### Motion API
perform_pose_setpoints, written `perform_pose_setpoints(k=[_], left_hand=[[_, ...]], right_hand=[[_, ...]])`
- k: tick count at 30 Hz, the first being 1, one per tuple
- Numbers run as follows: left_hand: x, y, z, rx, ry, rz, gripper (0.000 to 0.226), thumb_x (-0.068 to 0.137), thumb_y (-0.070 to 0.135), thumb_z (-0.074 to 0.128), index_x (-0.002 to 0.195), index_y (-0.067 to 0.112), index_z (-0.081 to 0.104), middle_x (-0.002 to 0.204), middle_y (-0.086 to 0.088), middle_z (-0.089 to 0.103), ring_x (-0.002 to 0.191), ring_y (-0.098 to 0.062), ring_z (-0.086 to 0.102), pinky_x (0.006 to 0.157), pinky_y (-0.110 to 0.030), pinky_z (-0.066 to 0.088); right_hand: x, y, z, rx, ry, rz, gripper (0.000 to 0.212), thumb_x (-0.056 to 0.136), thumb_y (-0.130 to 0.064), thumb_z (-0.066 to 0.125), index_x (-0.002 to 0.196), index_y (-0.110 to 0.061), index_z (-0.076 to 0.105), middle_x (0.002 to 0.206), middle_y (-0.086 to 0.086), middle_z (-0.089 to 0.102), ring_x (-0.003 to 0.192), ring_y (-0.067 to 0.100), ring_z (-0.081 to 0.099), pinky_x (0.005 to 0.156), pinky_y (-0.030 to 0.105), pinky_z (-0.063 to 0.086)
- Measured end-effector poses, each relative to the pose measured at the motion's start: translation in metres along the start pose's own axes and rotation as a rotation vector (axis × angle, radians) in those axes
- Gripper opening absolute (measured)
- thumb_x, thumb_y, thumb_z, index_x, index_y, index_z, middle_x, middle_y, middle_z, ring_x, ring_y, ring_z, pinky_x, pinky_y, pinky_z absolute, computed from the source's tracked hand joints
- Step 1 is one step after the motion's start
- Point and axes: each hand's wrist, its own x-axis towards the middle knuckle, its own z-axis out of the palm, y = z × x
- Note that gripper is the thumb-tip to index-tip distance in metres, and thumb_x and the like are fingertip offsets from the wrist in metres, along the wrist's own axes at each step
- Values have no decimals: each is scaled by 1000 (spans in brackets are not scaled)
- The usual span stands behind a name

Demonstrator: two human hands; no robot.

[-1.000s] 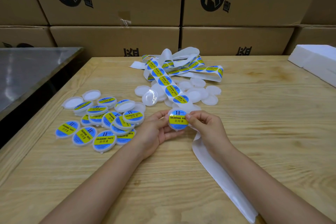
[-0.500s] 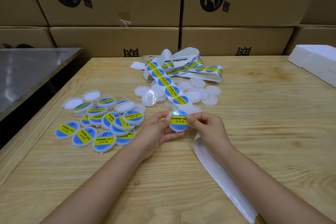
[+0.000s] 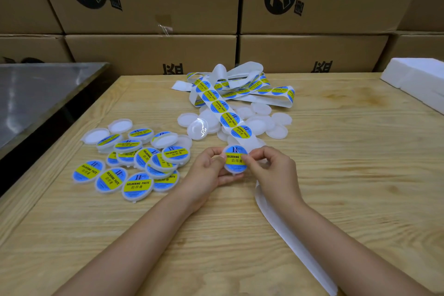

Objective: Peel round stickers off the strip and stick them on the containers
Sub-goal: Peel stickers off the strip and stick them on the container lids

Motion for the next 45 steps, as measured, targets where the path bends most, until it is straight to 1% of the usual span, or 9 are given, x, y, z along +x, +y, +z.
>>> perform_pose_setpoints(k=[5, 14, 18, 21, 25, 29, 33, 42, 45], left_hand=[[-1, 2, 0, -37, 15, -15, 19, 100, 9, 37, 111, -2, 49, 97, -18, 68, 82, -25, 70, 77, -35, 58], [-2, 7, -1, -178, -10, -51, 23, 99, 7, 37, 112, -8, 50, 94, -21, 68, 77, -22, 70, 75, -34, 58], [-3, 8, -2, -212, -37, -55, 21, 99, 6, 37, 108, -6, 52, 94, -20, 69, 80, -24, 70, 76, -35, 58], [-3, 8, -3, -225, -62, -57, 20, 98, 5, 37, 107, -6, 51, 95, -20, 70, 82, -25, 70, 76, -36, 58], [-2, 8, -6, -241, -111, -78, 19, 97, 3, 37, 108, -4, 51, 96, -19, 70, 85, -28, 70, 75, -38, 58], [-4, 6, -7, -216, -194, -98, 10, 92, 3, 42, 98, 1, 50, 96, -19, 70, 87, -32, 69, 76, -43, 58], [-5, 4, -6, -163, -302, -83, 8, 85, 6, 48, 93, 6, 46, 95, -18, 70, 88, -29, 70, 78, -42, 57], [-2, -1, -7, -202, -297, -32, 16, 81, 12, 53, 97, 9, 48, 95, -17, 70, 89, -24, 69, 83, -37, 56], [-1, -1, -9, -270, -273, -33, 21, 82, 14, 53, 103, 9, 51, 100, -13, 71, 93, -23, 69, 80, -35, 57]], right_hand=[[-3, -13, 0, -342, 160, -328, 10, 68, -22, 72, 66, -13, 67, 67, -4, 67, 70, 25, 63, 76, 34, 38], [-6, -15, 0, -485, 227, -556, 9, 72, -16, 74, 76, -8, 73, 72, 0, 71, 69, 19, 68, 97, 36, 33], [-7, -17, 0, -409, 192, -478, 15, 73, -15, 73, 84, -5, 74, 77, 2, 73, 76, 15, 67, 103, 35, 31], [-7, -17, 1, -230, 111, -275, 32, 77, -14, 74, 107, -5, 69, 84, 2, 73, 92, -16, 55, 111, 31, 22], [-4, -15, 0, -96, 96, -92, 13, 83, -17, 69, 94, -14, 75, 82, 1, 75, 86, -5, 64, 111, 10, 14], [-3, -14, -1, 3, 158, -25, 18, 84, -16, 68, 66, -14, 68, 61, -6, 67, 65, 17, 60, 108, 35, 34], [-1, -15, -1, 36, 201, 11, 28, 81, -25, 72, 58, -17, 57, 59, -4, 61, 68, 22, 59, 74, 48, 48], [-4, -18, 7, -76, 93, -52, 42, 65, -54, 72, 85, -19, 57, 77, -16, 63, 81, 4, 59, 91, 53, 44], [-4, -16, 7, 27, 24, -45, 40, 63, -50, 72, 91, -25, 57, 89, -10, 67, 93, 18, 61, 87, 50, 47]])
